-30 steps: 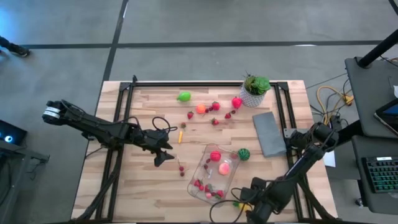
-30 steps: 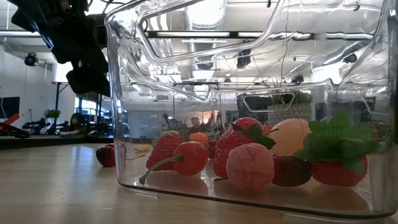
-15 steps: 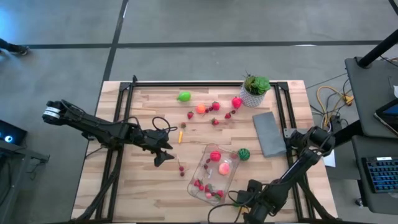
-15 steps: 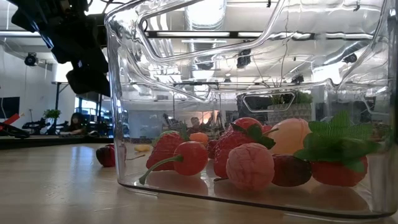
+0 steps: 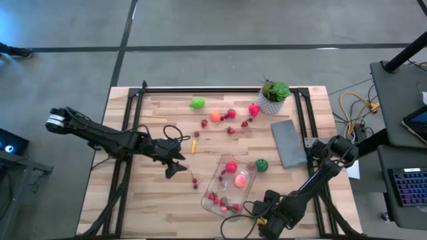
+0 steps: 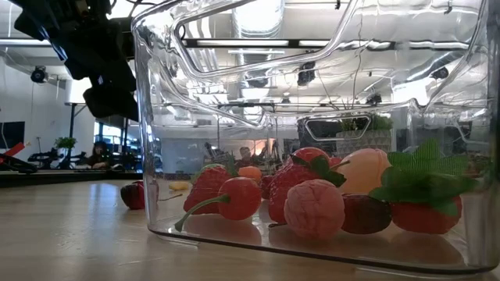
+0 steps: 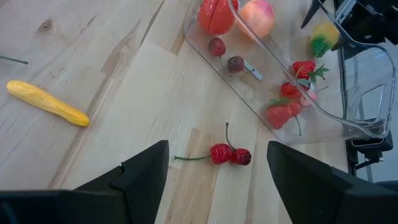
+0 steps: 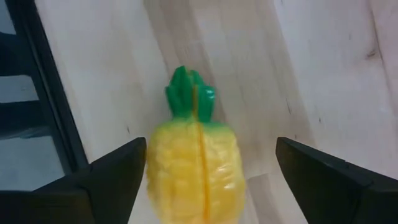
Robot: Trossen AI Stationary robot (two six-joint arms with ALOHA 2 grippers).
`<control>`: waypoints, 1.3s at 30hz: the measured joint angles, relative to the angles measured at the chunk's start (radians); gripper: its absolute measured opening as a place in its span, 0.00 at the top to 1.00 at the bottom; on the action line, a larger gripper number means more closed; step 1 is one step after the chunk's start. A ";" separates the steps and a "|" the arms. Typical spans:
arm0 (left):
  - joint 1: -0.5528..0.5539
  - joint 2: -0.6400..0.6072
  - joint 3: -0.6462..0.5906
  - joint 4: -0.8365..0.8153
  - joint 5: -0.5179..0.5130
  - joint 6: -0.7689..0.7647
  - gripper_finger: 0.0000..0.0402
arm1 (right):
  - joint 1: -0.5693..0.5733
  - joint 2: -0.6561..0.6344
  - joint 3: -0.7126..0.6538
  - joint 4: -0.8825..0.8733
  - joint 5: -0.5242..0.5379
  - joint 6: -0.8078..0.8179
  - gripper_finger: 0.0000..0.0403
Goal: Pick and placing Produce into tupperware
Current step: Put the yellow pineapple into the transparent basket
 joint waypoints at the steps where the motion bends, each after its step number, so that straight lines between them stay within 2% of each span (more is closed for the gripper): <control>1: 0.000 0.000 0.000 0.000 0.000 0.000 0.36 | 0.000 0.000 -0.002 0.001 0.000 0.000 0.16; 14: 0.000 0.000 0.000 0.000 0.000 0.000 0.36 | 0.001 0.000 -0.007 0.000 -0.020 0.064 0.30; 23: 0.000 0.000 0.000 0.000 0.000 0.000 0.36 | 0.002 -0.012 0.029 -0.001 -0.053 0.199 0.40; 27: 0.000 0.000 0.000 0.000 0.000 0.000 0.36 | -0.002 -0.017 0.085 -0.040 -0.025 0.178 0.42; 33: 0.000 0.000 0.000 0.000 0.000 0.000 0.36 | -0.013 -0.050 0.169 -0.224 0.070 0.173 0.44; 36: 0.000 0.000 0.000 0.000 0.000 0.000 0.36 | -0.011 -0.054 0.169 -0.247 0.061 0.173 0.44; 39: 0.000 0.000 0.000 0.000 0.000 0.000 0.36 | -0.007 -0.039 0.166 -0.237 0.002 0.185 0.43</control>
